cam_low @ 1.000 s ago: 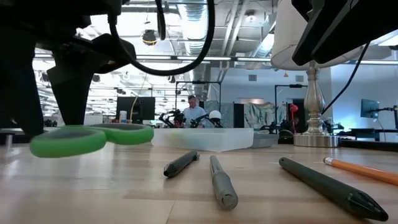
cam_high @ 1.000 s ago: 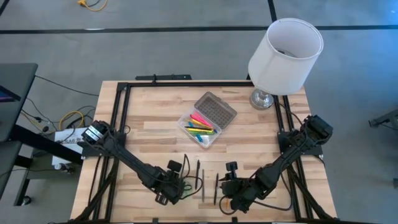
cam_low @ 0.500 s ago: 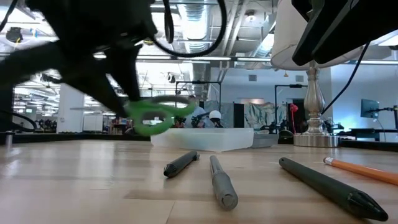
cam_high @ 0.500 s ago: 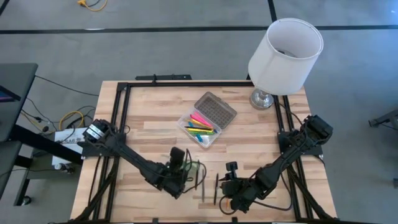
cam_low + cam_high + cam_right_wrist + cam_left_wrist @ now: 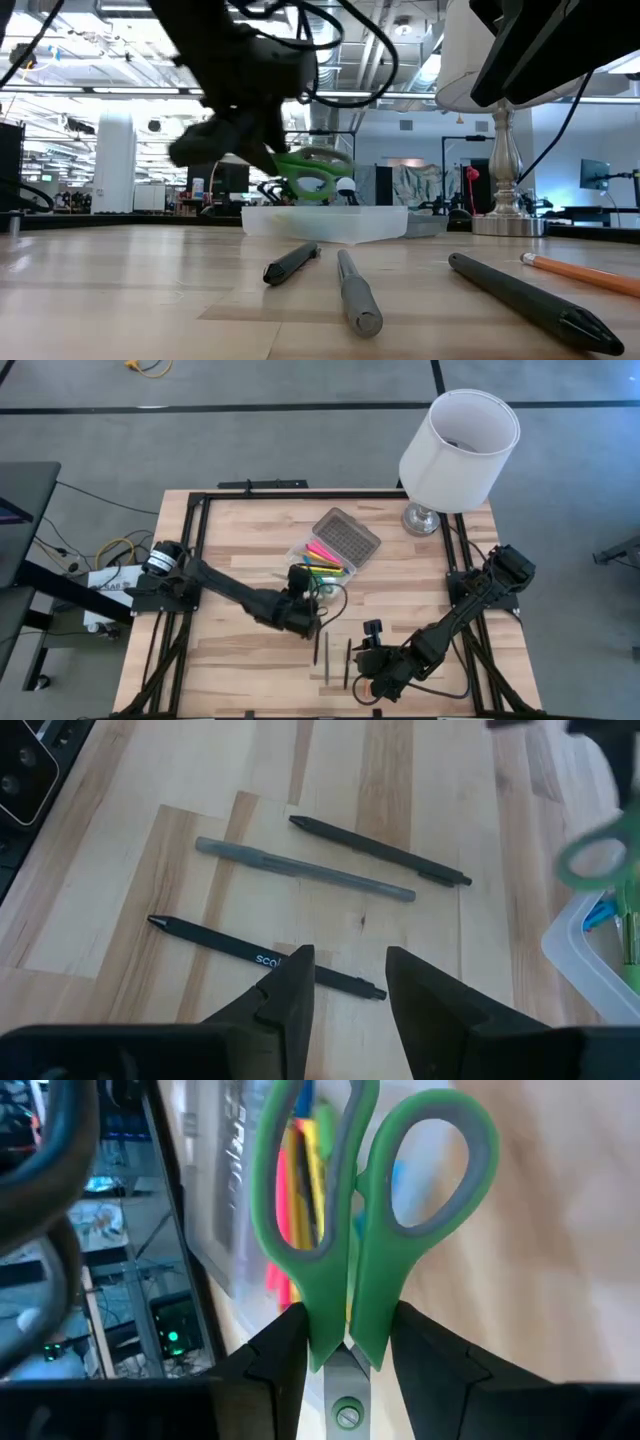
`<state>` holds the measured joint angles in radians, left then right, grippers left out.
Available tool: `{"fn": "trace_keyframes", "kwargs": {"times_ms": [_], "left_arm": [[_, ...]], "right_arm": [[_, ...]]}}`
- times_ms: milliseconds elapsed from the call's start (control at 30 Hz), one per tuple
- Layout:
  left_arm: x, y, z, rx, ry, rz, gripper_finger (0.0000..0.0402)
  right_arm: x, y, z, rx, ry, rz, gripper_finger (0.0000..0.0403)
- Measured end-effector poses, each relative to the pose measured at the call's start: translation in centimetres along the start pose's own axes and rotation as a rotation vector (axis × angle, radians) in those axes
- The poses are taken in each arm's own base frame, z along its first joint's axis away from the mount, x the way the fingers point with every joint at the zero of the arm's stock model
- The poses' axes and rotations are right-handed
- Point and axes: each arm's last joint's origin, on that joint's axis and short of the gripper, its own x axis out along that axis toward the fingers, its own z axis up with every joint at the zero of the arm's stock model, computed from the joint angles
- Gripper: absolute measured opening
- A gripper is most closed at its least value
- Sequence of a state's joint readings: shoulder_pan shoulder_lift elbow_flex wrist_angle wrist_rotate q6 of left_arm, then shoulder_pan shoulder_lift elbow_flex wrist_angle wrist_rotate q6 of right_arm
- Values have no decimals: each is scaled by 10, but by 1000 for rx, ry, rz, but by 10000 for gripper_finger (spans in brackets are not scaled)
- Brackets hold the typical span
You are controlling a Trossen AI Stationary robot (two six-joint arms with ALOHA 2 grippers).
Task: Pick & place school supplies into a supply box
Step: Put the green scissors into the black supply box
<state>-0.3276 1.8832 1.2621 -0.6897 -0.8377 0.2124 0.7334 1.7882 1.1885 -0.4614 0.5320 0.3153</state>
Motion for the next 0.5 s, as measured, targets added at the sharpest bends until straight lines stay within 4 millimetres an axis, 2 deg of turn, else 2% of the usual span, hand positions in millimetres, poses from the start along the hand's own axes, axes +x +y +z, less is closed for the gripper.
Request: {"fn": "trace_keyframes", "kwargs": {"times_ms": [233,500], "left_arm": [[27,29,7,30,-57,10,123],[64,65,-1,-35,-109,-66,123]], "right_arm": [[5,0,-10,10,25,-9,120],[8,2,-25,57,57,-17,120]]}}
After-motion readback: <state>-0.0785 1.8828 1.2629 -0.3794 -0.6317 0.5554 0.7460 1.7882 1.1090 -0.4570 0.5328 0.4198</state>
